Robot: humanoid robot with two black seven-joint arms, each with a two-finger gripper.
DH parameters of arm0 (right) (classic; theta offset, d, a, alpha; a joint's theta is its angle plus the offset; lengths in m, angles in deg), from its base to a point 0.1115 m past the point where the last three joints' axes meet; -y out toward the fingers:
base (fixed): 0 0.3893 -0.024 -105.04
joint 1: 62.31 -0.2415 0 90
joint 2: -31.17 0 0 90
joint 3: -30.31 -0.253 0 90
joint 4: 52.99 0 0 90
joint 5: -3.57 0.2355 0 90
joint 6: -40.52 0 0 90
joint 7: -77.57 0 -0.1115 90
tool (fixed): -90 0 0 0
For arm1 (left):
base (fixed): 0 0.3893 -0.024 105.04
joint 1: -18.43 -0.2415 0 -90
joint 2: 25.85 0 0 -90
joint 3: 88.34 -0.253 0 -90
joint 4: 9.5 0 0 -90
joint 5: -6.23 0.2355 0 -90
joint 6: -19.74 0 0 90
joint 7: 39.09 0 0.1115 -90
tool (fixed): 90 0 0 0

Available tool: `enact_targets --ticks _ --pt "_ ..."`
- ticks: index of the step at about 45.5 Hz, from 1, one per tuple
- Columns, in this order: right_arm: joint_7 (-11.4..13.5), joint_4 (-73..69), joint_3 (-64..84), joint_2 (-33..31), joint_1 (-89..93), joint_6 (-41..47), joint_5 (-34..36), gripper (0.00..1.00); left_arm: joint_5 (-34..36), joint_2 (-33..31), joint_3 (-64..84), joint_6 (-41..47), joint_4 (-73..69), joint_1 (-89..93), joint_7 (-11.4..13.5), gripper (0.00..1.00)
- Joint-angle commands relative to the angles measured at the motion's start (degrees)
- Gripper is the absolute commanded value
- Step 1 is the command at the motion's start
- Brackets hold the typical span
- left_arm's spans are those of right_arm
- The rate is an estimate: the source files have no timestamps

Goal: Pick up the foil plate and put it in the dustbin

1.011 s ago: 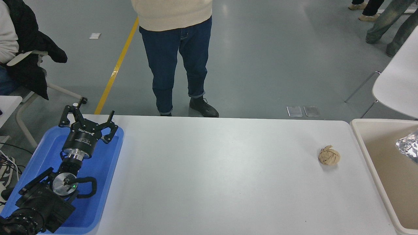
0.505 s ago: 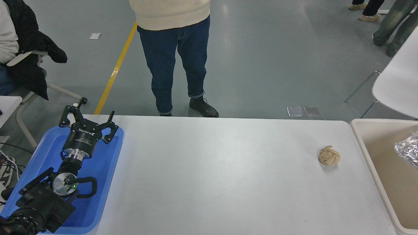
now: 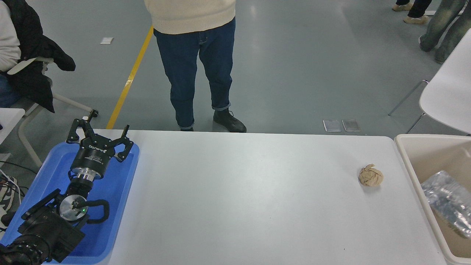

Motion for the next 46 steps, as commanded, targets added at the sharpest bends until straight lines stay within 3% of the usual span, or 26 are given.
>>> enact_targets --ticks 1,8,18,30,38,46 --pt "0.02 -0.53 -0.01 0.99 -0.48 -1.38 -0.11 0.96 0.0 0.03 0.0 0.0 0.0 0.0 0.01 1.0" --pt "-0.07 -5.35 0.16 -0.32 -2.58 -1.29 -2.13 1.0 0.0 -0.05 0.0 0.0 0.0 0.0 -0.08 1.0" --pt "0.02 -23.54 0.17 -9.28 -8.73 -1.99 -12.94 1.0 0.0 0.03 0.0 0.0 0.0 0.0 0.01 1.0" --pt "-0.07 -50.08 3.5 -24.05 -22.26 -1.03 -15.14 1.0 0.0 -0.06 0.0 0.0 0.0 0.09 -0.08 1.0" --pt "-0.07 -61.16 17.02 -25.72 -36.93 -0.76 -21.82 1.0 0.0 -0.06 0.0 0.0 0.0 0.0 -0.08 1.0" --pt "0.02 -70.66 30.56 -24.58 -52.4 -0.68 -21.82 1.0 0.0 -0.06 0.0 0.0 0.0 0.09 -0.08 1.0"
